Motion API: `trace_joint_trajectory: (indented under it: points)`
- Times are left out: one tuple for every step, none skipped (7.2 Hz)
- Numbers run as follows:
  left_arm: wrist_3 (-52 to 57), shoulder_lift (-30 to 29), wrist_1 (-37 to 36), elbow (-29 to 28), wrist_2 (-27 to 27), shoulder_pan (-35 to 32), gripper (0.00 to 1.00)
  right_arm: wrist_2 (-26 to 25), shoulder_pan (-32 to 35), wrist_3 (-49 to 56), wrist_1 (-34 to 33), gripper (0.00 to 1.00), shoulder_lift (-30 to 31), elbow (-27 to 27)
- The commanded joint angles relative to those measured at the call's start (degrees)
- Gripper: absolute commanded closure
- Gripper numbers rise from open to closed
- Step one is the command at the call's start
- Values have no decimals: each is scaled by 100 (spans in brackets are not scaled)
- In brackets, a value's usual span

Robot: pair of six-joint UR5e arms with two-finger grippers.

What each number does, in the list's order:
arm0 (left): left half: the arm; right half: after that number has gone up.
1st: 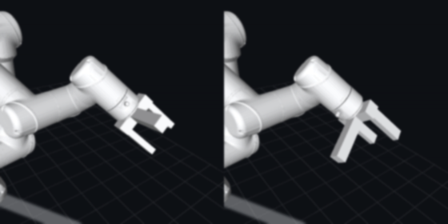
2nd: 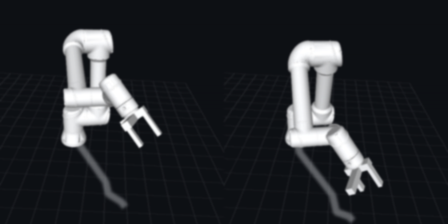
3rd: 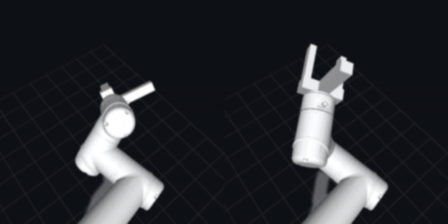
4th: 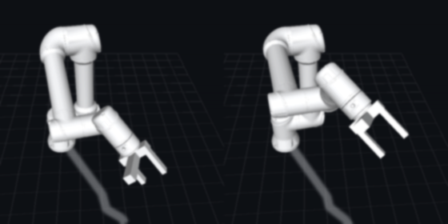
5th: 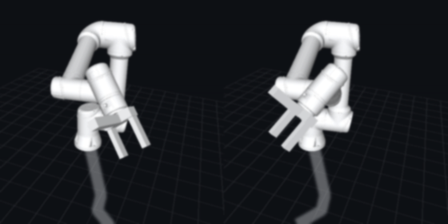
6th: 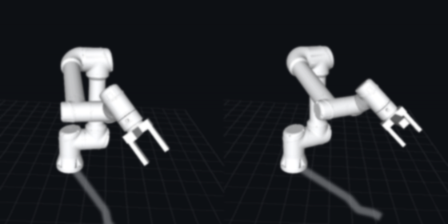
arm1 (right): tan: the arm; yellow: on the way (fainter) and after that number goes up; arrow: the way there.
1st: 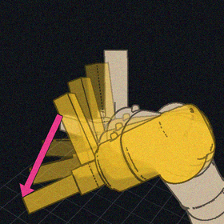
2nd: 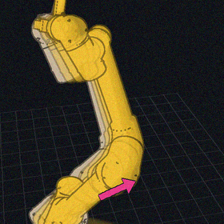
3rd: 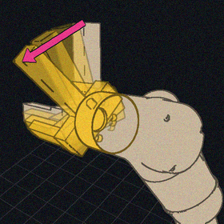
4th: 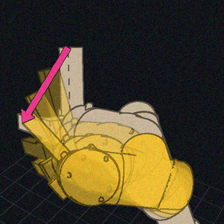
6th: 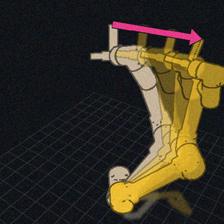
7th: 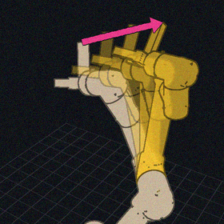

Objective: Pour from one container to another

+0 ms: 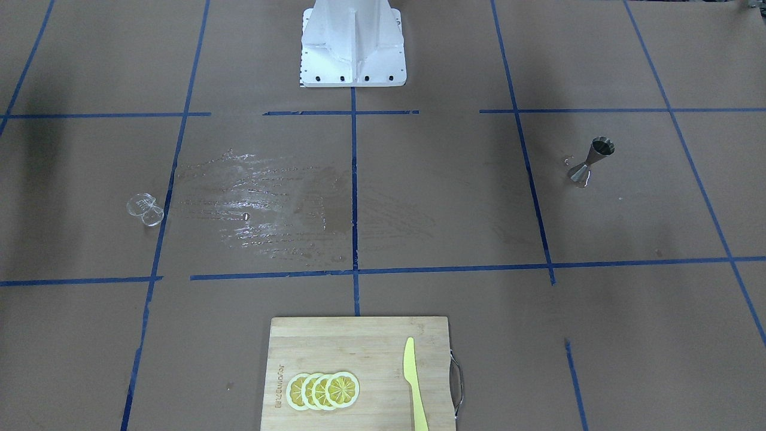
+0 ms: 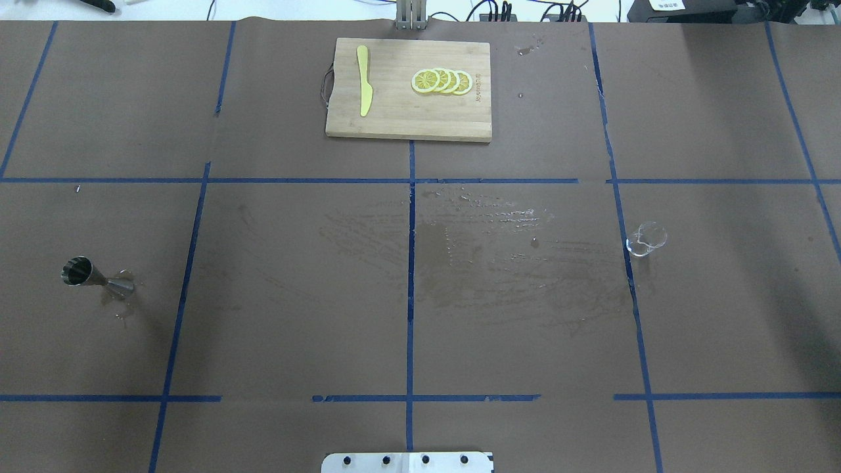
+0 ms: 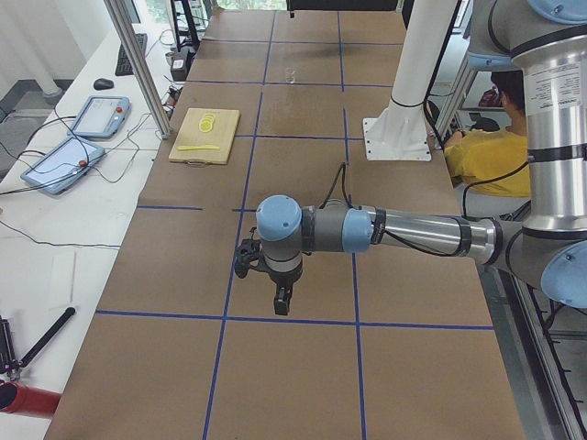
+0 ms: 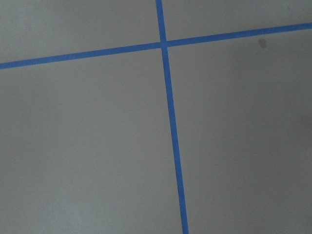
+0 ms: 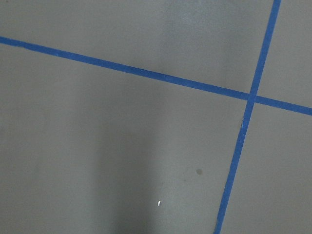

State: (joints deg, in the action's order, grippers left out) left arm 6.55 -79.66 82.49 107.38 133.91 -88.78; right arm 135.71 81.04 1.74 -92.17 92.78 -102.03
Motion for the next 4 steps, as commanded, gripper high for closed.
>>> trace_joint_trajectory:
  points:
    - [4, 11, -23, 3, -31, 1, 0, -18, 8, 1, -2, 0, 3, -9]
    - [13, 3, -23, -41, -31, 1, 0, -36, 52, 71, -11, 0, 12, -9]
    - [13, -15, -14, -120, -57, 1, 0, -44, 113, 98, -11, 0, 38, -18]
    - [22, -171, -5, -251, -205, -8, 0, -45, 149, 124, -11, 0, 30, -18]
